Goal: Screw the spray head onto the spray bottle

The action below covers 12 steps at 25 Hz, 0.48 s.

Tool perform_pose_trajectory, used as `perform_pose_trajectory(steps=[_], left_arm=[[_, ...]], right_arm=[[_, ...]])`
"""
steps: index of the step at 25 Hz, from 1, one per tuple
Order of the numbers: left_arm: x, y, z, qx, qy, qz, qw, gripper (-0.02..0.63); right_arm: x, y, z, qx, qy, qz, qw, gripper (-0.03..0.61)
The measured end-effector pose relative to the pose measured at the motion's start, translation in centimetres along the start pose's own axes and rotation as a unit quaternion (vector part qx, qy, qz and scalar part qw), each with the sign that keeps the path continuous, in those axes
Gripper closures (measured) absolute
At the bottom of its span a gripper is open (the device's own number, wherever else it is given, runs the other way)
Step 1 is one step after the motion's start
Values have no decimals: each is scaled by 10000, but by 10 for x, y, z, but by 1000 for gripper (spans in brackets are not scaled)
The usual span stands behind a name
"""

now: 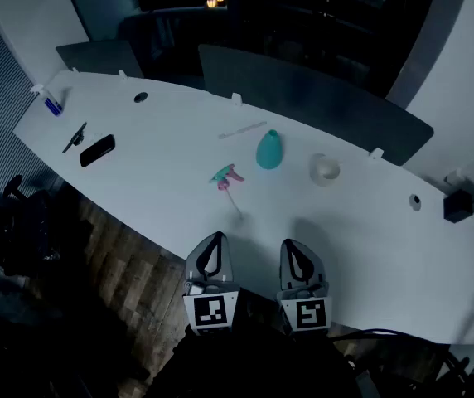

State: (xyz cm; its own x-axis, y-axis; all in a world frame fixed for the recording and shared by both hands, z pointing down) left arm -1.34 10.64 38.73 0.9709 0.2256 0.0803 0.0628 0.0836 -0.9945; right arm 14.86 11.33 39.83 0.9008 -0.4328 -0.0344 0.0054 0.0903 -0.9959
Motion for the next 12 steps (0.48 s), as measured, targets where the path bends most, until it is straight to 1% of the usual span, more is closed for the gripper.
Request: perform_pose_trajectory(steps=[5, 8, 12], left_arm=[[-30, -7, -34, -16, 58, 26, 10000, 611], [-53, -8, -55, 32, 34, -2, 10000, 611], [-83, -19, -88, -19, -39, 91, 9999, 611]], right_arm=[[-5, -10, -49, -151, 177, -10, 9997, 574], [-12, -17, -81, -279, 308, -143, 9990, 574], [-24, -40, -129, -807, 521, -335, 9948, 574]])
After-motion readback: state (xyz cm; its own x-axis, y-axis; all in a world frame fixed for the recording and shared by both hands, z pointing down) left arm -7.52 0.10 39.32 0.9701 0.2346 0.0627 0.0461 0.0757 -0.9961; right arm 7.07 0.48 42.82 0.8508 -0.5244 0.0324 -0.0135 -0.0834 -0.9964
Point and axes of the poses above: the fingertips, and each gripper's own axes: z backward along the fingers, x to its right, y out of its top, the point moved 5 cm from there along z, backward along the fingers, and after that the axes turned 11 degrees about x, right-handed, at the moved point
